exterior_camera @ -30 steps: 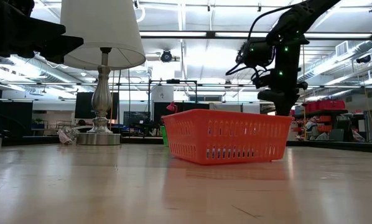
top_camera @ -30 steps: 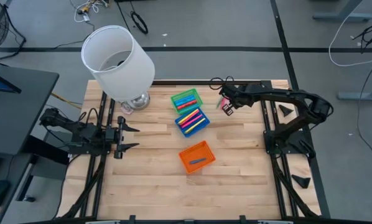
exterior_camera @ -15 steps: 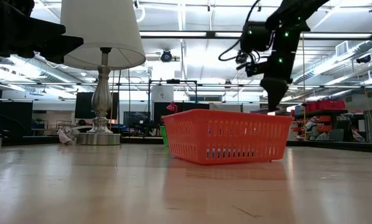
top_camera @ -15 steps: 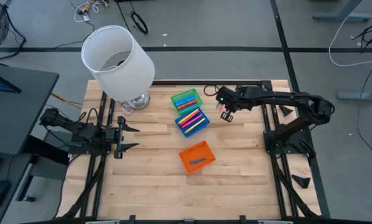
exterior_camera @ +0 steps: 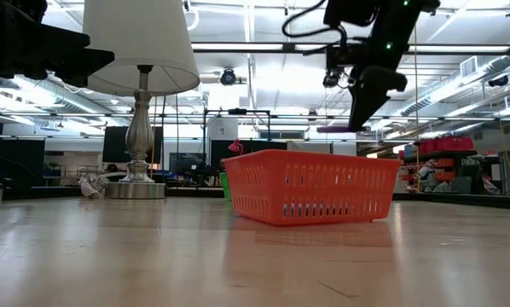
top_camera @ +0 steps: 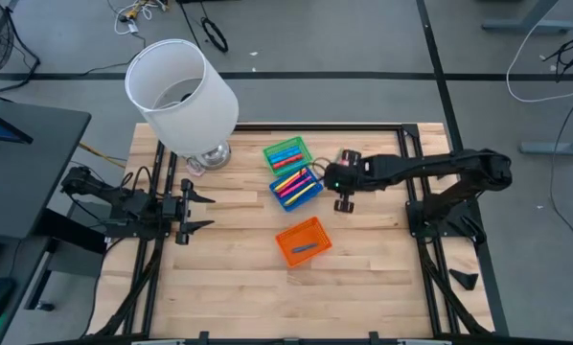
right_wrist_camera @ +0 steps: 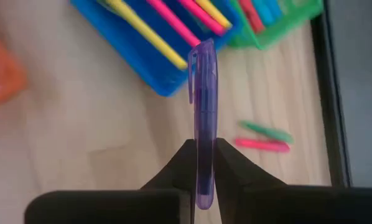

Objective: Pick & Place Markers
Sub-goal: Put the purple marker pen into the orange bin

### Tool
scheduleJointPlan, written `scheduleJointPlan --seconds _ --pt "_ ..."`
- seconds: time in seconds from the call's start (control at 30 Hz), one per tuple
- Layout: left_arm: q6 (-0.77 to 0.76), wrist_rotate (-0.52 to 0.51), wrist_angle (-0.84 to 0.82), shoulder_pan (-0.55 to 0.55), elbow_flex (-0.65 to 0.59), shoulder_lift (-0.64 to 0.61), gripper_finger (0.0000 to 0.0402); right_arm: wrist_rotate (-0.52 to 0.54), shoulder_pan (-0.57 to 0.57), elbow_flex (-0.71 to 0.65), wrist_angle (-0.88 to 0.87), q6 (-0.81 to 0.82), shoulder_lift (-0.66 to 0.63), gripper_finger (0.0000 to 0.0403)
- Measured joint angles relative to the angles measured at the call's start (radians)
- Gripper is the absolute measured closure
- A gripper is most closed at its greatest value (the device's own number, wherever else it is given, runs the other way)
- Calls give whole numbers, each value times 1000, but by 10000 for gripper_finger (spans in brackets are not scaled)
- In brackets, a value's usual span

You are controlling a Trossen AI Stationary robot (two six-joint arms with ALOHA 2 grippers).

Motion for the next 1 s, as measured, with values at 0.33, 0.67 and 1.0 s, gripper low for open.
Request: scheduleJointPlan --seconds 0.33,0.67,1.0 --pt "0 0 0 0 0 0 129 -1 212 99 7 19 90 370" --pt "0 0 1 0 0 0 129 -25 352 299 10 41 295 370" --pt "0 0 1 0 0 0 129 -78 438 386 22 33 405 370"
